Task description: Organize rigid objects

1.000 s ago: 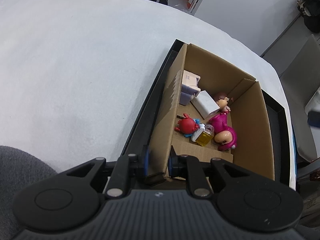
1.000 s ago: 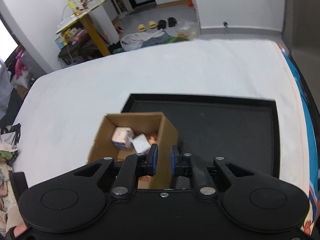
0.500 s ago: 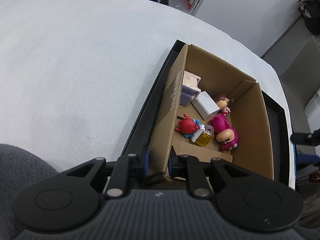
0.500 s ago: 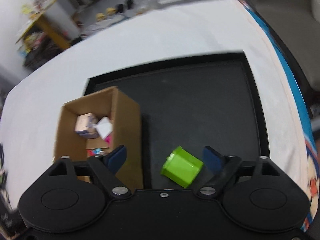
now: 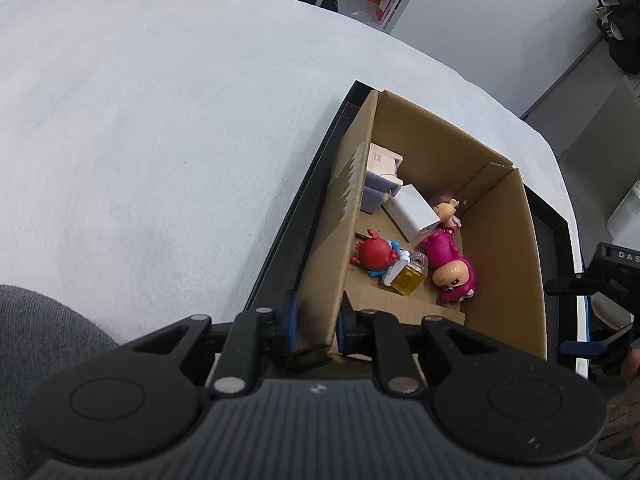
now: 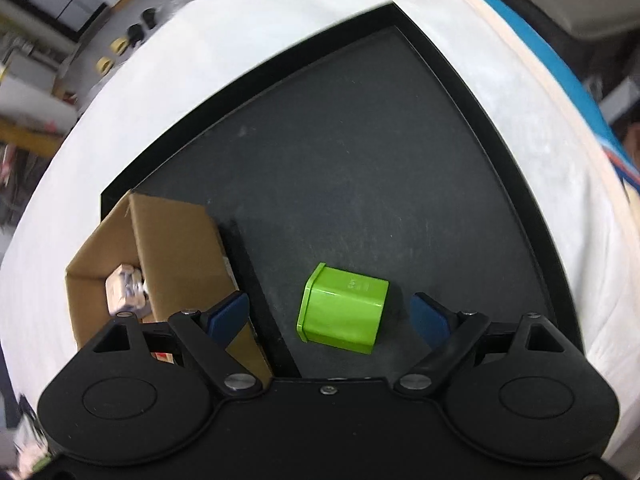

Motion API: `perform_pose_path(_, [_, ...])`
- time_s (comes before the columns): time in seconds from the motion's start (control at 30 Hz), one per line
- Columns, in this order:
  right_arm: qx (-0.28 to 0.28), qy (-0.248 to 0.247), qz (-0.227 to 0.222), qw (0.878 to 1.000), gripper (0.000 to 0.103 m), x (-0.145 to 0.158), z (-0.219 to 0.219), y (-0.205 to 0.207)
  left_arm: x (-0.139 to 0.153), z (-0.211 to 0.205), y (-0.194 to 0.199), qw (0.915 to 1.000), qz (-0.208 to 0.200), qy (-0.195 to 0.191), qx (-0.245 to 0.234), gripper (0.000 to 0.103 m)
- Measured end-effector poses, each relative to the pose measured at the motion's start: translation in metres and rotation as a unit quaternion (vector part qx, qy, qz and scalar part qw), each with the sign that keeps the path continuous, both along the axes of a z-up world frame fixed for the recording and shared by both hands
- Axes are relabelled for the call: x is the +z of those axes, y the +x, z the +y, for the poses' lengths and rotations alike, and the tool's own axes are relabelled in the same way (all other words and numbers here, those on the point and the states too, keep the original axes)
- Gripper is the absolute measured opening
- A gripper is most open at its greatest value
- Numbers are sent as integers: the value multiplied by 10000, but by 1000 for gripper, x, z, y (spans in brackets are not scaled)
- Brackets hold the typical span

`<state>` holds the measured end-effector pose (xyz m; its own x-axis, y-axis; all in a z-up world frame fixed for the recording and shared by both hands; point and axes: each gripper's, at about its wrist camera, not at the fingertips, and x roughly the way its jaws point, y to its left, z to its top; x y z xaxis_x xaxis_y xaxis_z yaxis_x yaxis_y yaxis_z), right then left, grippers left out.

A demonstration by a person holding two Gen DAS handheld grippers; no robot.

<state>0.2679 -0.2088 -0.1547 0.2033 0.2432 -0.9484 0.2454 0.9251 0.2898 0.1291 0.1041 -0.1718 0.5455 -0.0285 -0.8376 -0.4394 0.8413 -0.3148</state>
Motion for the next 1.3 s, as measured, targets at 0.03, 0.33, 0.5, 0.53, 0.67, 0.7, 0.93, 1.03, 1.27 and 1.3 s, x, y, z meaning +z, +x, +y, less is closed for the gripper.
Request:
perform_pose_path(0.03, [-44,-39,9,10000,87,-1,2,0,0,0,0,10000,1,-3,3,17])
perform_pose_path(0.33, [60,-353,-4,9994,48,-11,21,3,-1,2,0,10000,-14,-36,20,17])
perform_pose_path(0.5, [136,-251,-223,9993,48,4,27,-1,-2,1,1,10000,-15,-42,19,17])
perform_pose_path(0.53, [154,-239,-259,9993,48,7,27,-1,-2,2,1,10000,-18,-44,20,17])
perform_pose_path(0.67, [212,-169,-450,9986,48,23,29,-5,-2,2,1,10000,-32,-55,23,18])
perform_pose_path(0.7, [235,-153,-517,9983,48,29,30,-6,-2,2,2,10000,-34,-60,27,18])
perform_pose_path(0.93, [378,-36,-968,9946,48,60,36,-5,-3,1,1,9999,-48,-84,33,18])
perform_pose_path(1.03, [460,75,-1158,9922,48,74,43,-4,-3,1,0,9999,-51,-103,34,18])
perform_pose_path(1.27, [1024,463,-1516,9820,48,97,75,-2,-3,5,-2,9999,-65,-151,24,18])
perform_pose_path(1.3, [1148,523,-1538,9800,48,97,78,-2,-3,4,-2,9999,-68,-154,11,18])
